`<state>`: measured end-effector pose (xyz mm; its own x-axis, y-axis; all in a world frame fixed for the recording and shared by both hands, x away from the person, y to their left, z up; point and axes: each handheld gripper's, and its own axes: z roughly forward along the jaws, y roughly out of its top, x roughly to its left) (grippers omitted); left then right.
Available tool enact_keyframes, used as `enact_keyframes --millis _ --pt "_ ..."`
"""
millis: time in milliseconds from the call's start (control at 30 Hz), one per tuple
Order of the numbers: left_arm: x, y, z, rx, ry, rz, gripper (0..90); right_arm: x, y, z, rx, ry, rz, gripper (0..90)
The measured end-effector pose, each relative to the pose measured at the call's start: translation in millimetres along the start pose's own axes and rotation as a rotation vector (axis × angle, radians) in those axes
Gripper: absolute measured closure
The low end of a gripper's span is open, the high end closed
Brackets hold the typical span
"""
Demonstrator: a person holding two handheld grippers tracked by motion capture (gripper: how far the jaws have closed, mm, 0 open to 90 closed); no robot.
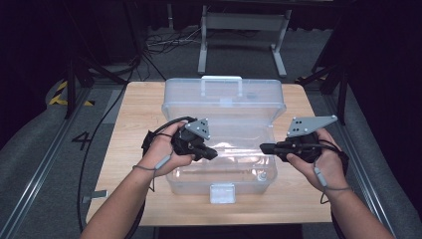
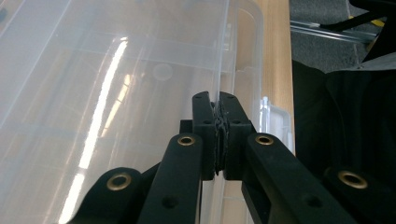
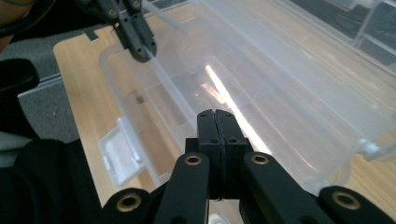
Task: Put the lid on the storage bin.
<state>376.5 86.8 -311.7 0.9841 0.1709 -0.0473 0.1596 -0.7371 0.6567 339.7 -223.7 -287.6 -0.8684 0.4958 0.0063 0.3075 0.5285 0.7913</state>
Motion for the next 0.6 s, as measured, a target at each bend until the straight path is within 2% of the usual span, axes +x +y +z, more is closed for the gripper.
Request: enact_keyframes --millis 200,300,600 --pt "-0.9 -0.6 -0.4 0.003 0.002 -0.003 87.3 -7.5 -6.3 -2.9 -0.053 -0.032 0.024 90.0" --pt "-1.2 -0.9 -0.5 0.002 0.005 -0.005 87.3 -11.8 -10.6 -5.4 -0.104 -0.058 0.051 90.0" --pt "-4.7 -2.6 0.7 0.009 0.009 0.002 87.2 -20.7 -15.8 -9.8 -0.176 -0.093 0.107 90.0"
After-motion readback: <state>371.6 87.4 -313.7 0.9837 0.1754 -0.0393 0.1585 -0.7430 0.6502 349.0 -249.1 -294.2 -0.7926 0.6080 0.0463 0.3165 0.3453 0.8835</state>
